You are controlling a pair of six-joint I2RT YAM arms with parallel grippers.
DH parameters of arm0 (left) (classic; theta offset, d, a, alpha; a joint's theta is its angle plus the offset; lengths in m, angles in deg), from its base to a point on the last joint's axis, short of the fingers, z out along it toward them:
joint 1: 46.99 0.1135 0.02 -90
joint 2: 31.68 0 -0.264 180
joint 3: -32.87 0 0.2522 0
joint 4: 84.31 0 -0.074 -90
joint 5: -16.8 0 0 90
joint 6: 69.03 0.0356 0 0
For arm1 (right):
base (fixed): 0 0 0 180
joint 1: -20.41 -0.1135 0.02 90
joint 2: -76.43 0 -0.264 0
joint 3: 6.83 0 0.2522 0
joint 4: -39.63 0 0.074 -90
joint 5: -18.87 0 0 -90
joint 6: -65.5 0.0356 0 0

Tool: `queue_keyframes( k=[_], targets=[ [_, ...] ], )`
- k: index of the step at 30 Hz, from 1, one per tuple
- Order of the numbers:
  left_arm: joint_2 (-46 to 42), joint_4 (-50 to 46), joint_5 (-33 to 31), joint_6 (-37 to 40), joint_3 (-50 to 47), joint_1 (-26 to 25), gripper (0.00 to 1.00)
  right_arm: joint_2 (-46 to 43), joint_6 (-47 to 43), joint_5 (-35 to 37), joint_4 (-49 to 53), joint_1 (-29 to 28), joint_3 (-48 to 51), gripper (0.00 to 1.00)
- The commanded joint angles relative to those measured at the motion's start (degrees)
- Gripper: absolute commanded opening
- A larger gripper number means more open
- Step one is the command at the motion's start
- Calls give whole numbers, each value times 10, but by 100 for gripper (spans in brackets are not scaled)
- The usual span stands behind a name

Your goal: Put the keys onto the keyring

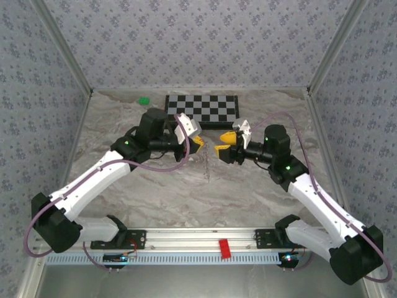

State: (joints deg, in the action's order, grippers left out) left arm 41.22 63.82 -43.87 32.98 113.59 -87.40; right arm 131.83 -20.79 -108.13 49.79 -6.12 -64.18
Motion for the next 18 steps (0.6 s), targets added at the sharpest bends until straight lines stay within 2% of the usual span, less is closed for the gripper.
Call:
queue_keyframes(
  k=[1, 3, 5, 18],
  targets=[
    [11, -9, -12, 9, 32, -2, 3, -31, 18, 54, -11, 6, 16, 66],
    [26, -17, -17, 9, 45, -5, 4, -50, 26, 82, -13, 7, 32, 78],
    [42, -25, -22, 9, 61, -9, 3, -71, 30, 105, -11, 9, 46, 100],
    [190, -33, -39, -15, 198, -40, 4, -220, 62, 286, 30, 25, 119, 100]
  ],
)
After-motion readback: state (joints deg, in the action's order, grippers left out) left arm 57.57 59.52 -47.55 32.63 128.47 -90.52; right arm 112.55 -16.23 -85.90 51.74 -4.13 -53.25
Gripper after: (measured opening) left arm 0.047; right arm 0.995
